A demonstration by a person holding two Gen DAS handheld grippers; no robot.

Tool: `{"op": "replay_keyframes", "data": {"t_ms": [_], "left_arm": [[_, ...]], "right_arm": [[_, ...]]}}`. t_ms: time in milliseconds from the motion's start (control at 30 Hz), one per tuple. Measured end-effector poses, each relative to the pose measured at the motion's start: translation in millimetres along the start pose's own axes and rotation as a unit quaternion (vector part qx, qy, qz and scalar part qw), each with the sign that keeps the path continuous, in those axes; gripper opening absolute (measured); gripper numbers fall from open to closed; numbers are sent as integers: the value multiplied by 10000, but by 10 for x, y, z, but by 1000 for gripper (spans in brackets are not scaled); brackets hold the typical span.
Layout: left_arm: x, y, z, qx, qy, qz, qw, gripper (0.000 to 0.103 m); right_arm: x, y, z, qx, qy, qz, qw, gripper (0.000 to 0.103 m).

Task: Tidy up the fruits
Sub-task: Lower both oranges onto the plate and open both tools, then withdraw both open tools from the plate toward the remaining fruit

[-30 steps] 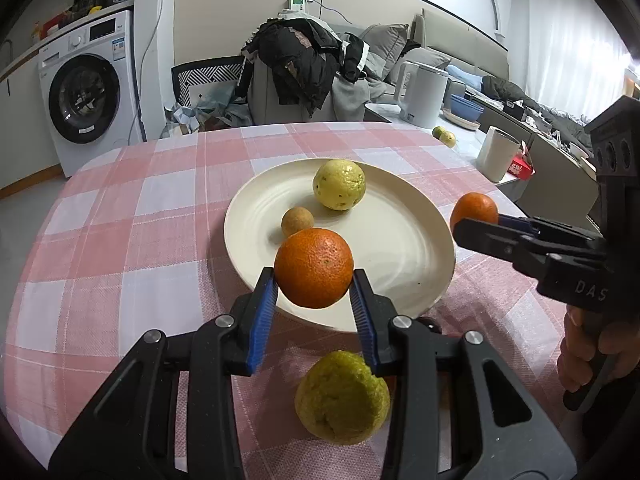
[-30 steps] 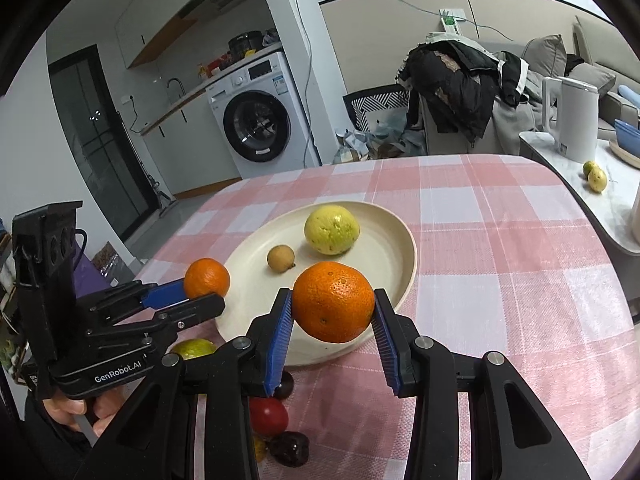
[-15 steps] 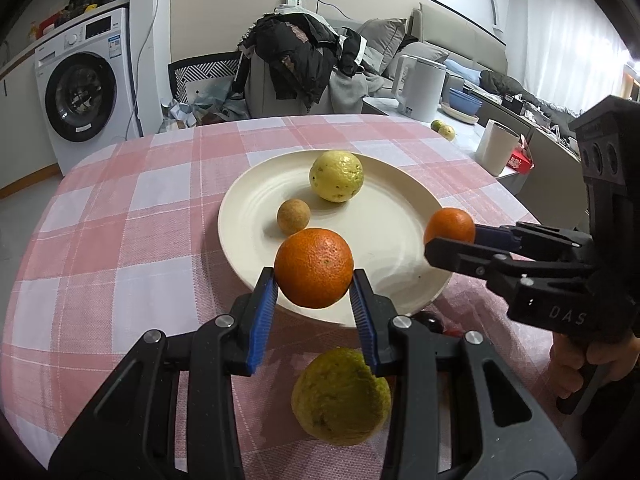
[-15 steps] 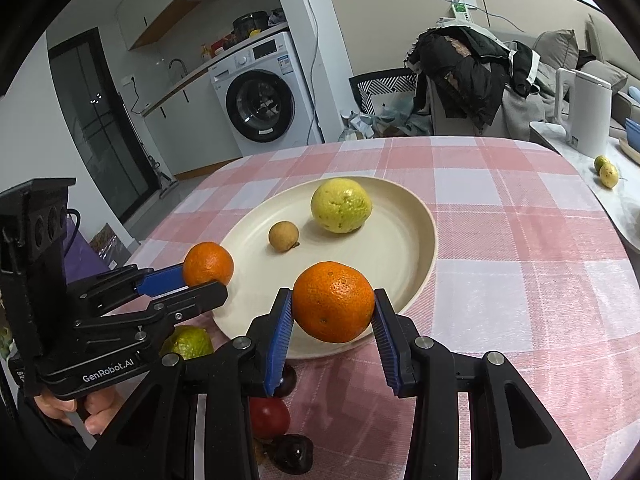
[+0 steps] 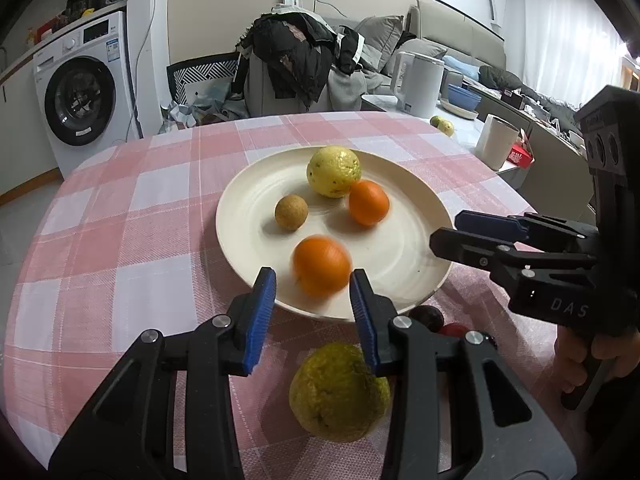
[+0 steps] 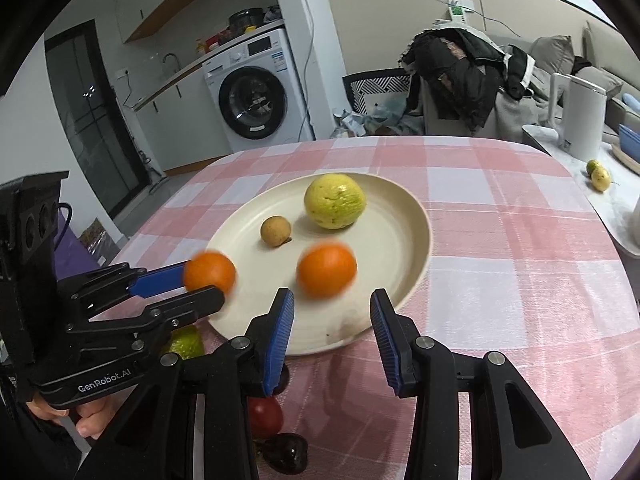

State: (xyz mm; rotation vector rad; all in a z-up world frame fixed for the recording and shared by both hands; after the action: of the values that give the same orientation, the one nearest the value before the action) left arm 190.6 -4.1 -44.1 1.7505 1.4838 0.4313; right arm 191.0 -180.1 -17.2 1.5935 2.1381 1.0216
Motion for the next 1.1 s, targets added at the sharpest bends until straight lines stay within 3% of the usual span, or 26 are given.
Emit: {"op": "replay_keyframes", "data": {"t_ms": [133, 200, 333, 367, 500, 567, 800, 1100], "left_arm": [[16, -13, -39, -8, 13, -61, 10000, 38], [30, -29, -64, -23, 67, -89, 9999, 47], [31, -68, -170, -127, 219, -75, 9997, 69], [32, -75, -201, -161, 248, -86, 9995, 81], [29, -137, -367, -373, 323, -119, 9987, 91], [40, -171, -438, -410, 384, -161, 9983, 102], [58, -295, -541, -386, 380, -240, 9982, 102], [43, -405, -556, -246, 210, -252, 9992, 102]], "right_arm": [[-46, 6, -33, -39, -127, 42, 9999, 52], [-58, 6, -50, -44, -263, 1, 9996, 58], [-56, 1, -109, -103, -377, -47, 9992, 84], [-59, 0, -132, -119, -380, -44, 9992, 87], [-63, -31, -189, -133, -448, -52, 9989, 99], [-67, -54, -204, -126, -501, -40, 9987, 100], [-98, -202, -255, 131, -351, -2, 9993, 103], [-76, -359, -296, 365, -451, -455, 9973, 103]]}}
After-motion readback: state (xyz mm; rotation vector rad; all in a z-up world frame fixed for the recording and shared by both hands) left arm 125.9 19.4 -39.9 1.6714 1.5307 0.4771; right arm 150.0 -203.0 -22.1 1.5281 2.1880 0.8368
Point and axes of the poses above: each gripper's, at about its wrist camera, not at the fingertips, and z roughly the way its jaws point, x to its left, y to its top, the point moved 3 cm from there along z, roughly the way its jaws point, and after that the axes turned 11 degrees about -y, right-handed, at the moved point
